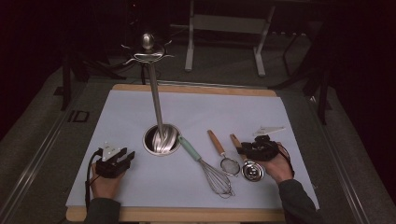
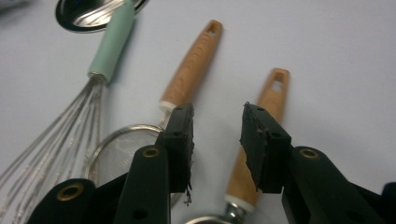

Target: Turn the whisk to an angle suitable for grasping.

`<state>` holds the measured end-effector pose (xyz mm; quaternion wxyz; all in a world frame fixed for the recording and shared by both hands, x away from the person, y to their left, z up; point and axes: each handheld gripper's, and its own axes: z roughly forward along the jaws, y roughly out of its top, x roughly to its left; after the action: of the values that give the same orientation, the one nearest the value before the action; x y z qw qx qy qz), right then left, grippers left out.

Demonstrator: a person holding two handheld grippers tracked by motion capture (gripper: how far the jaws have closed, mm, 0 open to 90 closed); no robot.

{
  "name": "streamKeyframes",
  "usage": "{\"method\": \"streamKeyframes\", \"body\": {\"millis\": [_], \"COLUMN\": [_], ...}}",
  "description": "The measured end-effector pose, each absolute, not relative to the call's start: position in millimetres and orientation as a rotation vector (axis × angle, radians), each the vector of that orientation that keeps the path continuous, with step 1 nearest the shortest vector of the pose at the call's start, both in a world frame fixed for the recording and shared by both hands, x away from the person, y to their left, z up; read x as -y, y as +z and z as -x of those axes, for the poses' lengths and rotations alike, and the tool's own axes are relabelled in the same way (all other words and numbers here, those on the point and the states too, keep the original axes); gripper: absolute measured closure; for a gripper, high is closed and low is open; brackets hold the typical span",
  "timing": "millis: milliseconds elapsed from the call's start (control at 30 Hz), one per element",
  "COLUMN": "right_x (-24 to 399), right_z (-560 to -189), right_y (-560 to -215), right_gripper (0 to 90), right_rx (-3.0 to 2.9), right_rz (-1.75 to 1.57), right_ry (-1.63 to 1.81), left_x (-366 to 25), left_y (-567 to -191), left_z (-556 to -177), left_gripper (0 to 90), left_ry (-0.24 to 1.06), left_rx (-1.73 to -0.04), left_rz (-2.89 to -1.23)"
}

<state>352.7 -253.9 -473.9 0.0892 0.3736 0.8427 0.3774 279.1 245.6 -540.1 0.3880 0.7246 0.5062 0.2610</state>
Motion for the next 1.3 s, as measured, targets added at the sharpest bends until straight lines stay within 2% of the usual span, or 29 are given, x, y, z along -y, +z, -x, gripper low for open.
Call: {"method": "streamKeyframes", "body": {"millis": [400,1300], "right_x": [217,142], "right_z": [-361,-373], "right_y": [-464,-480], "right_gripper": [64.5,66.6], "right_rx": [-2.594,-2.782], "right_rz": [-1.017,-0.968], "right_ry": [1.115,1.008], "left_x": [-244,-243], "left_y": [-540,-540], "left_z": [-279,-279], "left_gripper": [61.4,61.4], "left_ry": [0.682,0.687], "left_rx": [-1.291,-1.299], "left_rz": [-1.854,-1.854]}}
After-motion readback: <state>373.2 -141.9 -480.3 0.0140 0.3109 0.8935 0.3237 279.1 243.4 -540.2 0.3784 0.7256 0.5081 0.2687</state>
